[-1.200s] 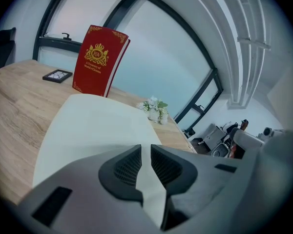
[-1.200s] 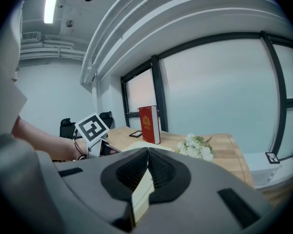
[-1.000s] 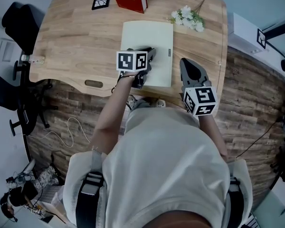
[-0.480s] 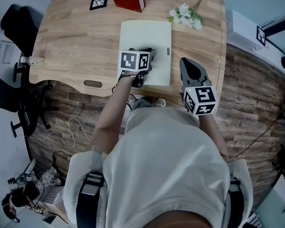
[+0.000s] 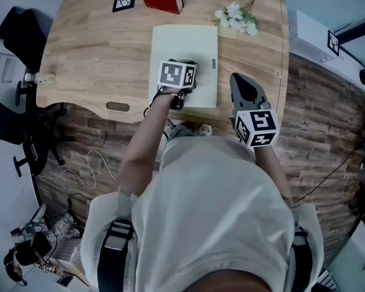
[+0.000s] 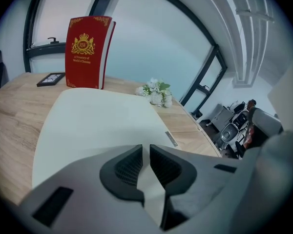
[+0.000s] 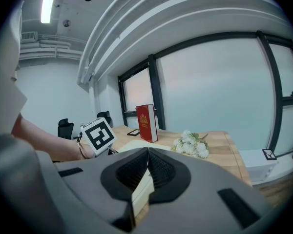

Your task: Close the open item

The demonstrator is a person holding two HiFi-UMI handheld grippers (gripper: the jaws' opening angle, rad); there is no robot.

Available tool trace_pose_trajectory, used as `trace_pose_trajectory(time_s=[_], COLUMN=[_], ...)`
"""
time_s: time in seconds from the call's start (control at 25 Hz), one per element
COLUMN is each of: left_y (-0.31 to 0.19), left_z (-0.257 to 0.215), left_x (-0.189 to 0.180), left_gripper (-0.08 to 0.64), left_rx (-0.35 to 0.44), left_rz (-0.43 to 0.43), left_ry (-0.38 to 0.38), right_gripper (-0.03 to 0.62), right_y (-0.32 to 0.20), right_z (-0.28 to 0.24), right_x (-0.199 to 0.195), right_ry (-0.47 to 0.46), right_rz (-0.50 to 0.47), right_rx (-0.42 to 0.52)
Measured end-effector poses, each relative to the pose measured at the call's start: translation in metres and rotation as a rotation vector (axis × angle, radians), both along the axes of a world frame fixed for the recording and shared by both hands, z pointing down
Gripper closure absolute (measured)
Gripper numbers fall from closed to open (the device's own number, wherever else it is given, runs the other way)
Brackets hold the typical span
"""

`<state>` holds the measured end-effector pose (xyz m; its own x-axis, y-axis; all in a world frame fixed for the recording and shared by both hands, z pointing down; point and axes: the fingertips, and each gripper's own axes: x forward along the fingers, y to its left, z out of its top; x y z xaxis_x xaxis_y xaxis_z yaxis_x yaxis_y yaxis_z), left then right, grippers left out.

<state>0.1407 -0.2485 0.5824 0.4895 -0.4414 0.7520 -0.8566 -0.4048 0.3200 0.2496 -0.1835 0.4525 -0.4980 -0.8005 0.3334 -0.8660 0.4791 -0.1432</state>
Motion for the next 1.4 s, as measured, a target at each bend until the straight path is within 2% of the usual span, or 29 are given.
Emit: trace_pose_trajectory(time_s=[0.36, 0.8, 1.24, 1.4], left_y=[-0.001, -0.003, -0.001, 0.003], left_z=[0.005, 0.005, -0.002, -0.007], left_x=[-0.003, -0.002, -0.002, -0.006], left_gripper=[0.52, 0.522, 0.52, 0.52], left_rx=[-0.029, -0.015, 0.018, 0.052], left_rz=[-0.017, -0.017, -0.009, -0.017], left_ry=[-0.007, -0.017, -0.045, -0.067], right_gripper=[0.574, 0.574, 0.574, 0.574], right_y=[0.004, 0.007, 0.019, 0.024], right_z=[0.002, 0.003, -0.002, -0.002], right_x=[-0.001, -0.003, -0.001, -0.001], right_ry=[0.001, 0.002, 0.004, 0.005], right_rz=[-0.003, -0.009, -0.005, -0.005], right_rx=[-0.006, -0.008, 0.006, 0.008])
